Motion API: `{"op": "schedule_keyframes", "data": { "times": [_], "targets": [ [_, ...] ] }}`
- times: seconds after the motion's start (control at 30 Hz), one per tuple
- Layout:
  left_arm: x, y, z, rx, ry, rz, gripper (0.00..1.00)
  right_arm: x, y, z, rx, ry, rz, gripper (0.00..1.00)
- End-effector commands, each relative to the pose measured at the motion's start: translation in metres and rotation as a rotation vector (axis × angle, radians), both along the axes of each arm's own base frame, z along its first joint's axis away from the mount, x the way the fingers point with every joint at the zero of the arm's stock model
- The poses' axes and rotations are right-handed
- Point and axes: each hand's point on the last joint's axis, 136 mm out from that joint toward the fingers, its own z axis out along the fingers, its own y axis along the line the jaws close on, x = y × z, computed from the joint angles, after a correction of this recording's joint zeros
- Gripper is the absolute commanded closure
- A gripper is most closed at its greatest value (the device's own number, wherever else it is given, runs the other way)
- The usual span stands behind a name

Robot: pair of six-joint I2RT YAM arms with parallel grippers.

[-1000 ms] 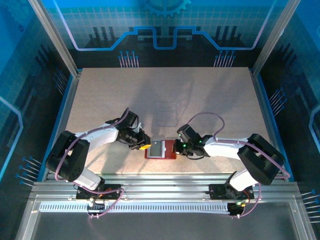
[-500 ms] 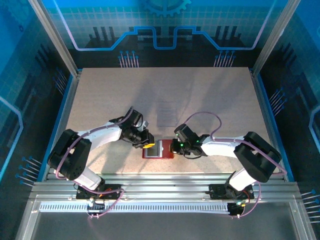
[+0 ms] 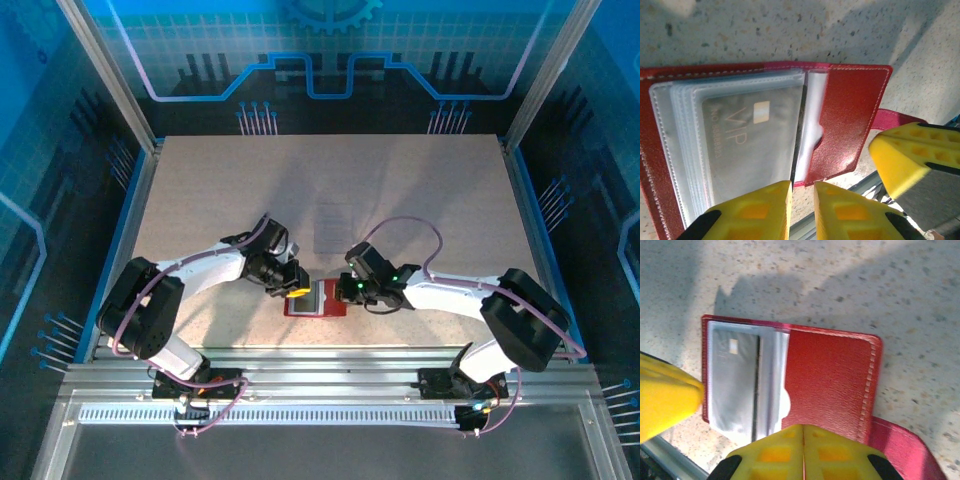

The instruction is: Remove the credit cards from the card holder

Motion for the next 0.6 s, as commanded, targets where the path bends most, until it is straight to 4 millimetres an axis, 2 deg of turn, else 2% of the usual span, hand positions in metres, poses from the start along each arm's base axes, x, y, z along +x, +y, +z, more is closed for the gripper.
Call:
{"op": "schedule_keyframes", "data": {
  "times": [0.0,0.37,0.57],
  "targets": [
    [-0.014,0.002,-0.009,0.010,0.045,-0.026,0.81,-0.001,0.009,-0.005,-0.005,0.017,0.045,0.93],
    [-0.019,0.006,-0.017,0.030,0.057,-0.006,0.81,-0.003,-0.002,-0.040,-0.063,0.071,0.043,0.93],
    [-0.019,0.008,-0.021,0.046,0.061,-0.003,0.81,-0.002,-0.002,-0.041,-0.062,0.077,0.053,0.93]
  ]
}}
